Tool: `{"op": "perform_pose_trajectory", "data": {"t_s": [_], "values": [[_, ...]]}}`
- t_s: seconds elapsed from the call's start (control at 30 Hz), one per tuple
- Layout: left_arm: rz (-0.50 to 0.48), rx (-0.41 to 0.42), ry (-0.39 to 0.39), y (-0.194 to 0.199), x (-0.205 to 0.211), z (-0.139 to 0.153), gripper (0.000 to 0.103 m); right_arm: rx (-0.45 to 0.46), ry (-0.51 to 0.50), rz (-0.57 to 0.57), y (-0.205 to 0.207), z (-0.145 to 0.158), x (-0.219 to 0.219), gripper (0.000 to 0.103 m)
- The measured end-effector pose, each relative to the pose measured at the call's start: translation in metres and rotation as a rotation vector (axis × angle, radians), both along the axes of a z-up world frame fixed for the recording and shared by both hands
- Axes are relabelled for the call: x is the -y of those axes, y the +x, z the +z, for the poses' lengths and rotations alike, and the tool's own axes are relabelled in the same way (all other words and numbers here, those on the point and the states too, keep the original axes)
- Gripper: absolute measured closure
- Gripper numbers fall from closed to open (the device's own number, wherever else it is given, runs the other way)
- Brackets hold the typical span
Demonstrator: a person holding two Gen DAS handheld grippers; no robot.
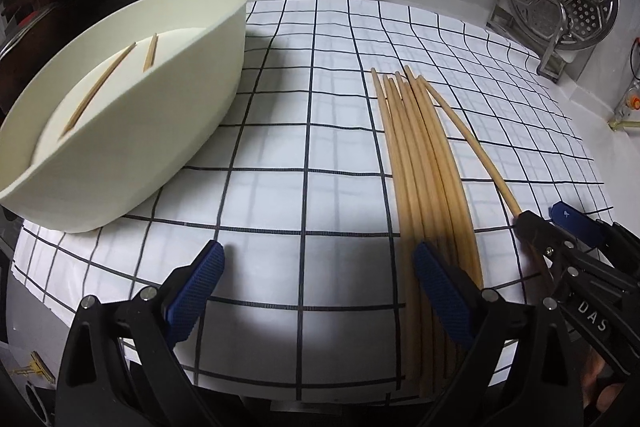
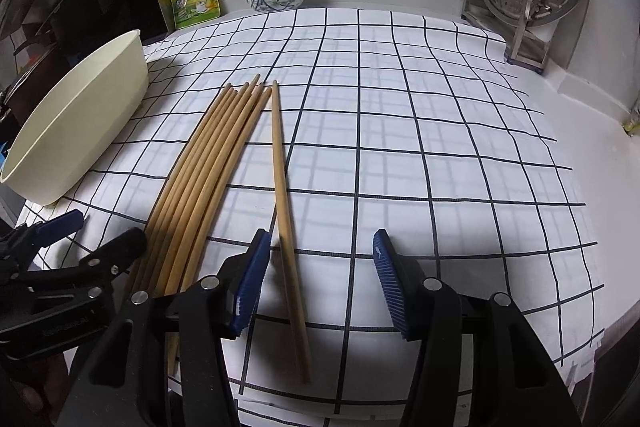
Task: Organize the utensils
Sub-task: 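Close the left tool on a chopstick while the right tool grasps another chopstick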
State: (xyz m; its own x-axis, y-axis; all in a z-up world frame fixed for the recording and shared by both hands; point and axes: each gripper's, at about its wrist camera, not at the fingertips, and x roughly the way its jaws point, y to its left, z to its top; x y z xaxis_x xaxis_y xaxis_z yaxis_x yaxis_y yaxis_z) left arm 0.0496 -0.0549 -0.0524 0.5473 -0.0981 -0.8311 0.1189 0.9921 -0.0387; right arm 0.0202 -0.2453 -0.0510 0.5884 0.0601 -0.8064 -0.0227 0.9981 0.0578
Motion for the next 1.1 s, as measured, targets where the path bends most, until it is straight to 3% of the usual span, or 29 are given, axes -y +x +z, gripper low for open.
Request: {"op": "perform_pose_trajectory", "data": {"t_s": [0.7,1.1], "values": [[0.006,-0.005,0.065,0.008,0.006,-0.005,0.005,0.003,-0.001,-0.006,0.002,0.0,0.0,0.051],[0.043,-0.01,0.066,0.018,0.001,-0.004,0.005,-0.005,-0.084,0.025,0.019,-0.005,-0.008,0.051]]}}
